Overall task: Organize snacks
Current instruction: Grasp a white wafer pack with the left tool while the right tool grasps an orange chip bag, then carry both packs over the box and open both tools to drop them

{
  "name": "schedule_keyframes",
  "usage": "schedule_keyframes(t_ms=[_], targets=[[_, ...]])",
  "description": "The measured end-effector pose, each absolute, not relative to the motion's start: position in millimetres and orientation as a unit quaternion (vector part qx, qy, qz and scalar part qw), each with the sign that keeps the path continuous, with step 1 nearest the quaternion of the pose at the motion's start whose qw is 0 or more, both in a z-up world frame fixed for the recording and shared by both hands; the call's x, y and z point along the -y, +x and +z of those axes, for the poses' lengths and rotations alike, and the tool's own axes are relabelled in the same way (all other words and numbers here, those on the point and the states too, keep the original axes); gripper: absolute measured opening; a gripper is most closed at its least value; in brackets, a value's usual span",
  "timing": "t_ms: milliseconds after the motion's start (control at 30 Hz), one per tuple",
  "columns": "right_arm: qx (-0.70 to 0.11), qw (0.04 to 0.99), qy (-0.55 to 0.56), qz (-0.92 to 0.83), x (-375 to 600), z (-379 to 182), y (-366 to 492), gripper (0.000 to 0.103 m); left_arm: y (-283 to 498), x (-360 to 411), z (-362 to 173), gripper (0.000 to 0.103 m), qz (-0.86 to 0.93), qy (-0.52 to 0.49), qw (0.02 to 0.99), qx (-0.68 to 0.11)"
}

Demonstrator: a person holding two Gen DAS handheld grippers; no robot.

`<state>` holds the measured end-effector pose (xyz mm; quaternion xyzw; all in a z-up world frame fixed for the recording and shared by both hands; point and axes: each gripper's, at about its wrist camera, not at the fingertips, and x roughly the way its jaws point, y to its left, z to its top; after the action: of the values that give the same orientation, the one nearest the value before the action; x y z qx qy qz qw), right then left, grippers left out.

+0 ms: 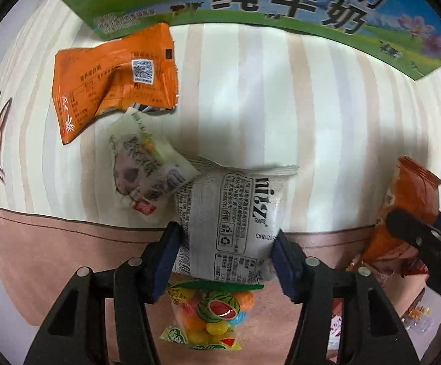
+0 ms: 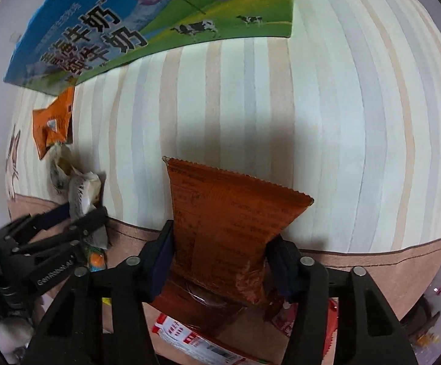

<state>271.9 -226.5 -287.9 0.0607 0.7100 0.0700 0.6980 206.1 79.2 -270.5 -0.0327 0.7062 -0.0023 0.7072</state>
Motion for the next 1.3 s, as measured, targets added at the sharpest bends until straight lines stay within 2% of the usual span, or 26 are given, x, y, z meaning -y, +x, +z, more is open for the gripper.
schedule_keyframes(t_ms=[67,167,433,500,533,667,967,1300], targets=[[-0.705,0.703,0.081,0.059,228,-285,269,0.074,207,-84,-276,0.059,0.001,-0.040,0.704,-0.709],[-0.694,0.710,0.115,0.039,239,-281,259,0.075,206,-93,-289,0.063,0.004,-0.046,0.702,-0.711],[-0.675,0.724,0.141,-0.009,235,-291,241,0.074,208,-110,-301,0.062,0.010,-0.068,0.706,-0.704],[-0.664,0.734,0.145,-0.020,236,-291,239,0.066,200,-108,-297,0.056,0.015,-0.069,0.713,-0.698],[-0.659,0.739,0.138,-0.024,236,-291,238,0.059,197,-107,-292,0.054,0.016,-0.066,0.717,-0.694],[-0.651,0.747,0.135,-0.012,234,-288,233,0.053,189,-103,-275,0.044,0.011,-0.051,0.729,-0.683],[-0.623,0.760,0.175,0.060,234,-233,233,0.053,184,-109,-212,0.043,-0.021,-0.074,0.753,-0.653],[-0.568,0.785,0.208,0.132,226,-133,284,0.053,225,-128,-87,0.043,-0.068,-0.144,0.792,-0.589]])
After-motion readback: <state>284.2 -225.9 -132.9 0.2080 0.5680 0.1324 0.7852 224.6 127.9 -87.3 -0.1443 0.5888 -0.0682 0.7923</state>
